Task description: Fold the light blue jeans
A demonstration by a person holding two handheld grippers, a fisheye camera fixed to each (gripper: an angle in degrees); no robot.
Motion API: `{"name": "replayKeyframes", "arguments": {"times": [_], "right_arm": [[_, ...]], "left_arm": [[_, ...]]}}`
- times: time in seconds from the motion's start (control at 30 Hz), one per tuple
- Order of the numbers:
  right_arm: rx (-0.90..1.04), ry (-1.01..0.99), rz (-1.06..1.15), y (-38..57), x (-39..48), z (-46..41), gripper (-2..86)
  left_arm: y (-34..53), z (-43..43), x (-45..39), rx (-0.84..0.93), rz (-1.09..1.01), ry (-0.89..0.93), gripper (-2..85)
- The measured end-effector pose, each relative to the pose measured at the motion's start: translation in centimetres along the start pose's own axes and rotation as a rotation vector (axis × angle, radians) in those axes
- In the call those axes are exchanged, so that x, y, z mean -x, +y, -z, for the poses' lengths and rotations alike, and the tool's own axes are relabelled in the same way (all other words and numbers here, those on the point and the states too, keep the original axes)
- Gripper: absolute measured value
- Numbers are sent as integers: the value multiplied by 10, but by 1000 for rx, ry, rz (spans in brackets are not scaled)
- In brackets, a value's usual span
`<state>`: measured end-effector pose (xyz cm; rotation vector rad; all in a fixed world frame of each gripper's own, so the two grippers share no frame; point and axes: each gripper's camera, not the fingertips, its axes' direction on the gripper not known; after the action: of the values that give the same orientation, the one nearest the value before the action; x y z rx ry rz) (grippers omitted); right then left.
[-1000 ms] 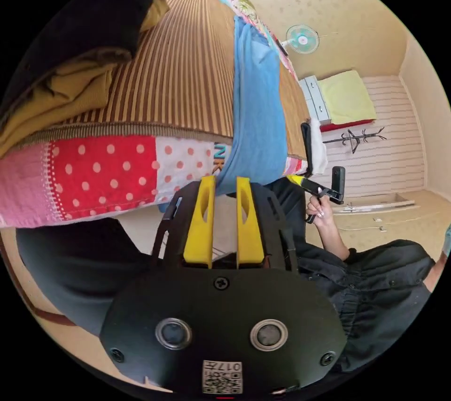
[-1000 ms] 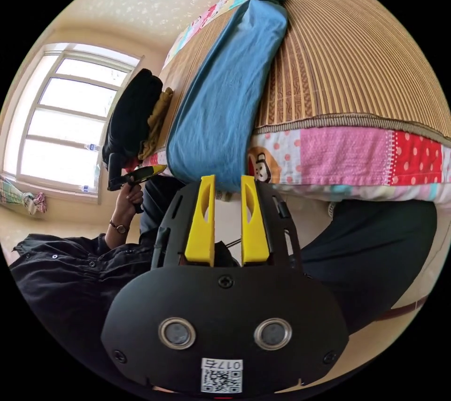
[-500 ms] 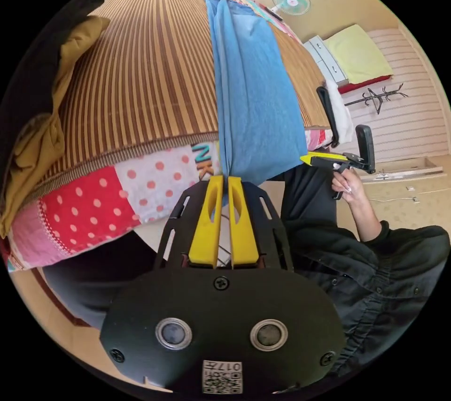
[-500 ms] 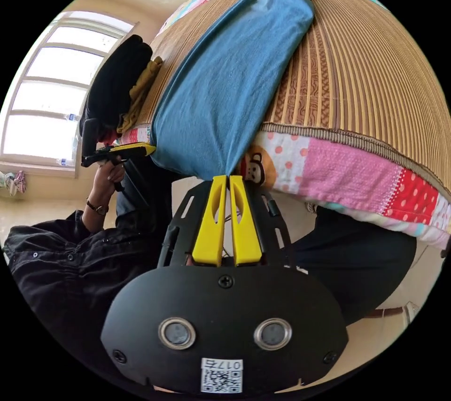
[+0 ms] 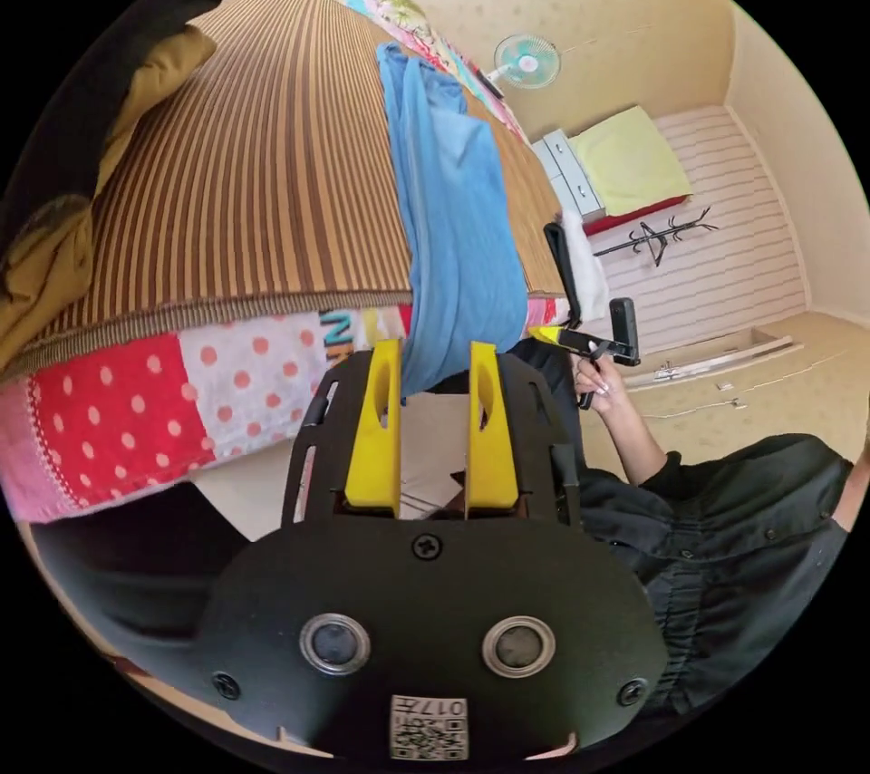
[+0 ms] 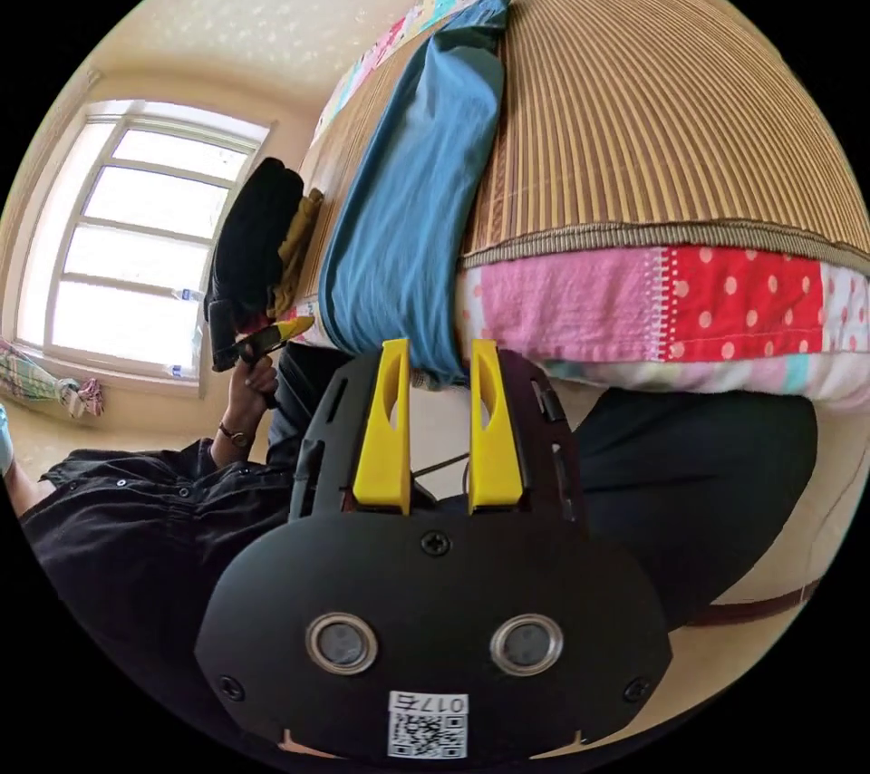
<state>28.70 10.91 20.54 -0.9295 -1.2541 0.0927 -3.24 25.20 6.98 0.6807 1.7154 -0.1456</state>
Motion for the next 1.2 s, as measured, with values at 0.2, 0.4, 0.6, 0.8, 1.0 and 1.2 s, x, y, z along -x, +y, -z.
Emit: {"name": "replayKeyframes", "arguments": {"times": [0.2, 0.4, 0.6, 0.8, 1.0, 1.2], "right_arm": [[68, 4, 22, -9, 1, -36, 51], [178, 112, 46, 18, 9, -54, 39], [12, 4, 59, 26, -7, -9, 83], [-21, -204, 64, 9, -44, -5, 103], [-6, -438, 40, 3, -64, -38, 85], [-15, -450, 30, 14, -72, -32, 78]], "left_arm": [[-21, -41, -18, 142, -94, -169, 39], [6, -62, -17, 272, -73, -173, 5], [7, -19, -6, 95, -46, 8, 69], [-37, -13, 8, 48, 7, 54, 125], [-36, -20, 14, 21, 32, 129, 88], [-40, -35, 11, 56, 7, 229, 69]]}}
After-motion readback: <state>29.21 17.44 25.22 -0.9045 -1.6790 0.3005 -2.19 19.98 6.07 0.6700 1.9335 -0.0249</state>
